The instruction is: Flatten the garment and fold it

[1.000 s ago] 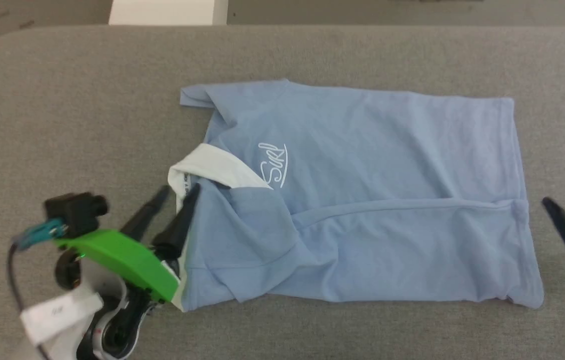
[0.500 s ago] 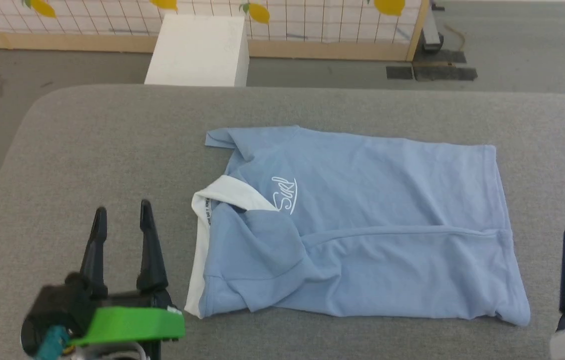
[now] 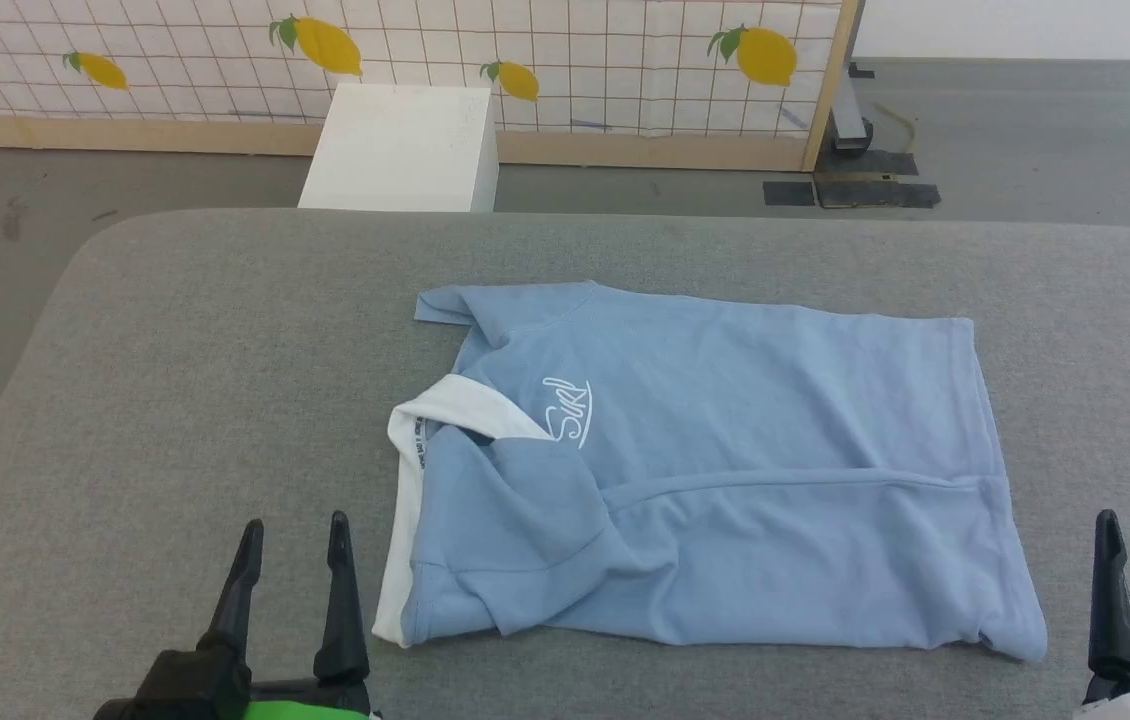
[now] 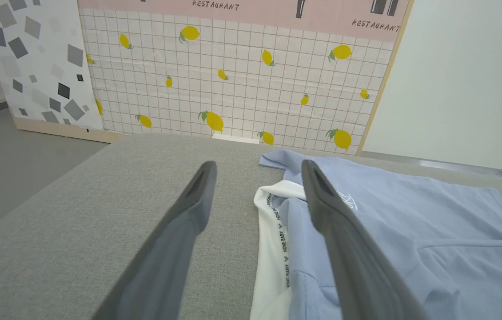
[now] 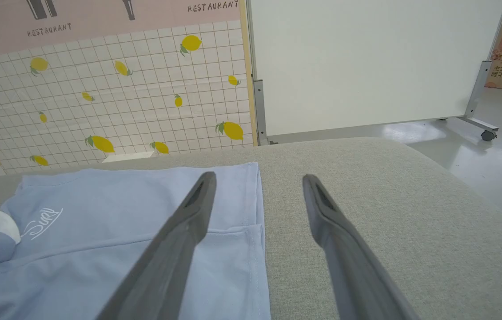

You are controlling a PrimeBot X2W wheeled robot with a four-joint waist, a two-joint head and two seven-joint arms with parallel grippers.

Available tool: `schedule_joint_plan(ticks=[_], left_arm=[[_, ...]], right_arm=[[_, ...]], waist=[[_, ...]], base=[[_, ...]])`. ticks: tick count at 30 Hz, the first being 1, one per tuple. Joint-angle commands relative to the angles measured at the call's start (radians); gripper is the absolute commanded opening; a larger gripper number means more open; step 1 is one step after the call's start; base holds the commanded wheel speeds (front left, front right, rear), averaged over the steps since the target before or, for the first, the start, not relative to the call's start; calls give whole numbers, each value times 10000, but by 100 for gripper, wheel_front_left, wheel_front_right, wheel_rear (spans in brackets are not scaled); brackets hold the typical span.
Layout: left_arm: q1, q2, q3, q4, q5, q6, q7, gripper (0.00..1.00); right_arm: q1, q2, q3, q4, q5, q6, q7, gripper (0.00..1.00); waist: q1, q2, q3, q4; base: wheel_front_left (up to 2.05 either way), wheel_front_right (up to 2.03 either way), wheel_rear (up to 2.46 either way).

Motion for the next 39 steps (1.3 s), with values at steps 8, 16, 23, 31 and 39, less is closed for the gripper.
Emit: schedule_joint_plan(ticks=[8, 16, 23, 31, 39], left_arm=[[-851, 693, -267, -193, -360, -854, 1931, 100], [-1915, 1287, -1065, 398, -1245, -1552, 6001, 100], [-2515, 1202, -1250, 1543, -1857, -1639, 7481, 100], [-2875, 1111, -1341, 3320, -2380, -1539, 8760, 100], [-2899, 979, -1023, 4222, -2439, -1136, 8251, 0]], right_arm=[[49, 15, -20, -68, 65, -13, 118, 100], [-205, 16, 226, 102, 189, -13, 179, 100], [-414, 16, 266, 277, 158, -13, 175, 100], [-577, 16, 287, 359, 128, -13, 210, 100], [-628, 16, 239, 364, 180, -13, 295, 100]], waist=[[1, 0, 329, 163], [1, 0, 855, 131], [1, 0, 1257, -82], [1, 0, 1553, -276], [1, 0, 1580, -317]], base=[[0, 0, 0], [0, 0, 0], [0, 0, 0], [0, 0, 0], [0, 0, 0]])
